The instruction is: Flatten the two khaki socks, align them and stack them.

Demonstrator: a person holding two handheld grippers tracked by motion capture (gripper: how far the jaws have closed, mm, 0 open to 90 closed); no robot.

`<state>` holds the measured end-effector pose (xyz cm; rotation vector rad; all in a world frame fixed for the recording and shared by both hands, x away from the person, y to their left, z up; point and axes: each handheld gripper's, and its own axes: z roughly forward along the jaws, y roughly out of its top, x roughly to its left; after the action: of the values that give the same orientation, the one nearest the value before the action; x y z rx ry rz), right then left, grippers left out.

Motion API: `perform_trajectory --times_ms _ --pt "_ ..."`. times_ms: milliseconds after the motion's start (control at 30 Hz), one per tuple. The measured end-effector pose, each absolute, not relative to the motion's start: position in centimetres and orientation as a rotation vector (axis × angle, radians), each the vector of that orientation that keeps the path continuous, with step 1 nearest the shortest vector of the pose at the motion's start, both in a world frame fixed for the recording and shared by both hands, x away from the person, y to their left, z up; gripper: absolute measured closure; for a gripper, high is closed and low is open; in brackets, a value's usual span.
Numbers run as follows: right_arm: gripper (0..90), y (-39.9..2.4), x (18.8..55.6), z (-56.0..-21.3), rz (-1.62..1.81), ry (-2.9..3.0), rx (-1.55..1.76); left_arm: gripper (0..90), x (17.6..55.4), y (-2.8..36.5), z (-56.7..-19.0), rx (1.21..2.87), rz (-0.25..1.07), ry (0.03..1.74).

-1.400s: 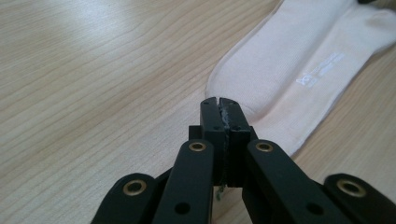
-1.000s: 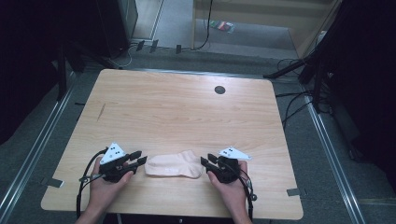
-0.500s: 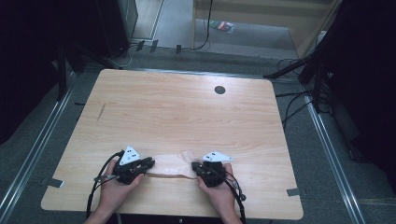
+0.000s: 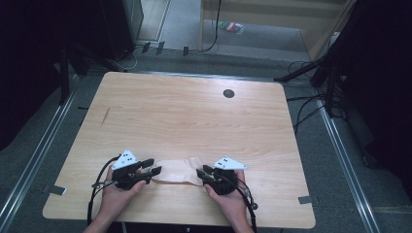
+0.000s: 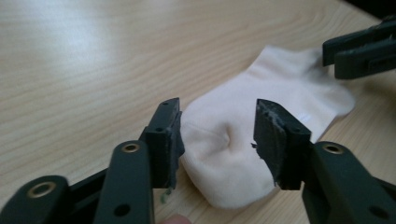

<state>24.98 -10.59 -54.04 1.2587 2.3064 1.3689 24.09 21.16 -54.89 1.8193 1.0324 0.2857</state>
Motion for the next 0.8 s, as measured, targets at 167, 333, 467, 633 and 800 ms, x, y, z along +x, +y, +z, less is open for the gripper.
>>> perform_trajectory --times_ms 167,333,467,633,800 --pt "40.9 -10.6 24.7 -53.2 1.406 2.237 1.176 35.6 23.9 21.8 -54.3 1.75 0.333 1.03" --pt "16.2 -10.6 24.7 -52.4 1.401 2.201 1.199 12.8 23.6 22.5 -53.2 1.691 0.378 1.095" --pt "6.0 -10.6 24.8 -51.9 1.405 2.198 1.232 0.7 23.6 22.8 -52.8 1.675 0.378 1.107" --pt "0.0 -11.4 25.1 -51.3 1.447 2.185 1.245 0.0 23.7 23.6 -52.7 1.651 0.393 1.155" --pt "0.0 -12.2 25.4 -51.2 1.45 2.164 1.267 0.0 23.6 24.4 -52.6 1.639 0.397 1.159"
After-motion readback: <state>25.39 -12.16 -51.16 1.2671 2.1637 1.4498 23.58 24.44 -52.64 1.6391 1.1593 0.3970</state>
